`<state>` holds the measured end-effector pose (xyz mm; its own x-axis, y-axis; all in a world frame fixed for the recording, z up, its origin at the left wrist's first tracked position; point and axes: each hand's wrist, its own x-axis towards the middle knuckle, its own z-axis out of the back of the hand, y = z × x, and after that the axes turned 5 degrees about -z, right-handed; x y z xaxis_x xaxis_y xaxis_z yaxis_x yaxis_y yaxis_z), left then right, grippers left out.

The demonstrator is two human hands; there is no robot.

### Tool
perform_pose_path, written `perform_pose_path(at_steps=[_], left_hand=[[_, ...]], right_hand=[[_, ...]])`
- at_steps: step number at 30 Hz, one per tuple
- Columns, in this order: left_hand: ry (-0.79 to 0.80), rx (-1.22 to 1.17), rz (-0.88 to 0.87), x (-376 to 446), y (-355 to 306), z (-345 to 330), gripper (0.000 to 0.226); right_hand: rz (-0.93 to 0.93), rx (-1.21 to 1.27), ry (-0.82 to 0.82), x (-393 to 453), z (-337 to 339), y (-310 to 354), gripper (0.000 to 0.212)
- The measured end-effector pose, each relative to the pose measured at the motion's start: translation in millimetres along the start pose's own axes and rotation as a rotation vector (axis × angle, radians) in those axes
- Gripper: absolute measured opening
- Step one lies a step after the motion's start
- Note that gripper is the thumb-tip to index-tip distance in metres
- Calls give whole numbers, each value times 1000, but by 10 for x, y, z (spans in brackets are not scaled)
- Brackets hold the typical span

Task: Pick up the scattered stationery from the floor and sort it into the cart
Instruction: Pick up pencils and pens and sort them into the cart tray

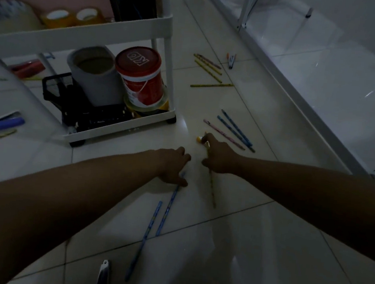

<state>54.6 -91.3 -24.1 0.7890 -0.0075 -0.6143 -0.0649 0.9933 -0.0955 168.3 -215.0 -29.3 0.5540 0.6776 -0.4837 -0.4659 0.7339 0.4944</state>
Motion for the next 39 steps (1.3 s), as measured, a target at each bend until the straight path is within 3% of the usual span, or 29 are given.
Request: perform_pose_path(at_steps=[5, 8, 12, 14, 18, 24, 28, 30, 33, 36, 39], left_hand=[[75, -203, 87, -196, 74, 79, 81], [91, -327, 66, -316, 99, 51, 52], [-19, -594, 132, -416, 127, -214, 20], [-23, -636, 157, -512, 185, -360, 16], [-54, -585, 145, -729, 406, -647, 21], [-217, -605, 193, -1021, 710, -1033, 17], [-344, -563, 295, -1143, 824, -1176, 14], [-359, -498, 372, -1207, 847, -1189, 25], [-288, -341, 544, -1308, 849, -1208, 47], [-222, -251, 703, -1348, 830, -1259, 55], [-186, -308, 777, -1312, 809, -1316, 53]], right_hand=[[-198, 549, 19, 11, -81, 383, 31], [-220, 594, 25, -24, -161, 513, 17], [-210, 583, 106, -112, -356, 626, 19], [-196, 447, 118, -208, -485, 680, 22], [-22, -118, 104, -364, -721, 607, 47], [625, -967, 245, -639, -866, 454, 56], [662, -1008, 234, -652, -1018, 477, 55], [706, -1034, 204, -611, -1042, 532, 50], [853, -1101, 195, -567, -1052, 619, 38], [1001, -1112, 142, -526, -1032, 617, 36], [982, -1016, 278, -537, -1056, 690, 31]])
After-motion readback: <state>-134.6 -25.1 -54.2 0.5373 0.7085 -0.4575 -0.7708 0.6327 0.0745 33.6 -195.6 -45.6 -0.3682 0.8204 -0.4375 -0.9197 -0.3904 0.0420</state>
